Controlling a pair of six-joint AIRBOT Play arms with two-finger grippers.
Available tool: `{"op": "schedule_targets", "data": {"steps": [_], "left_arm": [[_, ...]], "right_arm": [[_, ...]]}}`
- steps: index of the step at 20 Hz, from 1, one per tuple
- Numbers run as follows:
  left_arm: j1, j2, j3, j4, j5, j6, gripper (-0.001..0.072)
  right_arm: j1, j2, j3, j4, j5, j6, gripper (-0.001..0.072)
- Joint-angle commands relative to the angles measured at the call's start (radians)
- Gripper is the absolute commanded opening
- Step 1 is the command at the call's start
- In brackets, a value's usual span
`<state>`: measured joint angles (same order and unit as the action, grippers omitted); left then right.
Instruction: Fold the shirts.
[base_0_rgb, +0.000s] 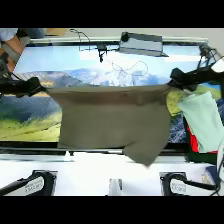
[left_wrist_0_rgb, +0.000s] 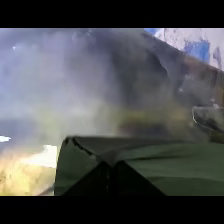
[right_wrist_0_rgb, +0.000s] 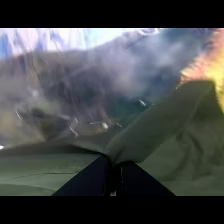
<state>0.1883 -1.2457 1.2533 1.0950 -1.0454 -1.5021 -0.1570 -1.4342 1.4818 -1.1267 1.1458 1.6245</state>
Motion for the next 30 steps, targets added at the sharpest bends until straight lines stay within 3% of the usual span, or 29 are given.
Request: {"op": "schedule_targets", "data": {"steps": [1, 4, 7, 12, 15, 17, 26, 27, 28, 29, 30], "left_arm": [[-0.016, -0.139, 0.01, -0.075, 0.245, -0.013, 0.0031], [-0.067, -0.198, 0.055, -0.084, 0.454, -0.014, 0.0032], [-0.126, -0.263, 0.06, -0.101, 0.525, -0.014, 0.0033], [-0.132, -0.325, 0.061, -0.067, 0.366, 0.002, 0.0032], [-0.095, -0.329, 0.06, -0.064, 0.159, 0.002, 0.0033], [-0.088, -0.346, 0.052, -0.063, 0.062, 0.05, 0.0033], [-0.114, -0.445, 0.051, -0.068, -0.107, 0.05, 0.0034], [-0.113, -0.445, 0.053, -0.067, -0.106, 0.05, 0.0078], [-0.104, -0.444, 0.062, -0.067, -0.114, 0.05, 0.0241], [-0.089, -0.442, 0.082, -0.067, -0.15, 0.05, 0.0452], [-0.068, -0.441, 0.109, -0.065, -0.204, 0.05, 0.0516]], "right_arm": [[0.0, -0.101, -0.018, 0.114, -0.307, 0.044, 0.0025], [0.001, -0.123, -0.018, 0.112, -0.499, 0.043, 0.0025], [0.0, -0.175, -0.018, 0.111, -0.484, 0.038, 0.0025], [-0.005, -0.208, -0.018, 0.041, -0.28, -0.083, 0.0025], [-0.005, -0.172, -0.019, -0.131, -0.071, -0.088, 0.0025], [-0.005, -0.177, -0.04, -0.188, 0.016, -0.045, 0.0025], [0.0, -0.193, -0.156, -0.183, 0.05, 0.048, 0.0037], [0.0, -0.193, -0.155, -0.183, 0.05, 0.048, 0.0147], [0.0, -0.19, -0.155, -0.18, 0.053, 0.048, 0.0327], [-0.003, -0.181, -0.153, -0.182, 0.074, 0.044, 0.0444], [-0.006, -0.164, -0.15, -0.19, 0.107, 0.016, 0.0496]]}}
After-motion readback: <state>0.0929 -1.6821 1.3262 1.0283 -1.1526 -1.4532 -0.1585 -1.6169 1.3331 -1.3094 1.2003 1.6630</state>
